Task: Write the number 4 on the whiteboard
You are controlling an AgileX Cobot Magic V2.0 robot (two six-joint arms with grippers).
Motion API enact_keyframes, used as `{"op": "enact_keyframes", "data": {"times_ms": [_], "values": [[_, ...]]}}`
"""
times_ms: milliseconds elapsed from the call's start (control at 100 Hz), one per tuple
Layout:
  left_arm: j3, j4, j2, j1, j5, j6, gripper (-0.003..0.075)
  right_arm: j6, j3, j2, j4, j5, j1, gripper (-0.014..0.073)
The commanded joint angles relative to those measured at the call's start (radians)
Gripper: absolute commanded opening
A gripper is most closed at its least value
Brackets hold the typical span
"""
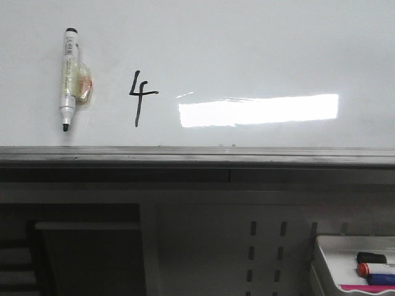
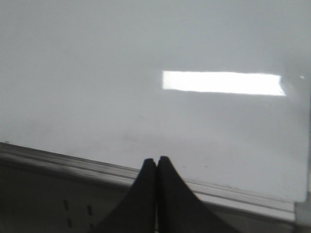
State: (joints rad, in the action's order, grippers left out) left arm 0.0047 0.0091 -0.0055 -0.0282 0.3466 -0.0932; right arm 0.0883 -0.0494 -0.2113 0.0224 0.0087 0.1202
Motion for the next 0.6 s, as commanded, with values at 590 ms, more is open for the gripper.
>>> {"op": "enact_keyframes", "data": {"times_ms": [590], "values": [[0.034,-0.009,-0.025,0.001,-0.043,-0.001,-0.002,-0.061,0.085,0.237,0.0,0.304,-0.171,-0.0066]]}}
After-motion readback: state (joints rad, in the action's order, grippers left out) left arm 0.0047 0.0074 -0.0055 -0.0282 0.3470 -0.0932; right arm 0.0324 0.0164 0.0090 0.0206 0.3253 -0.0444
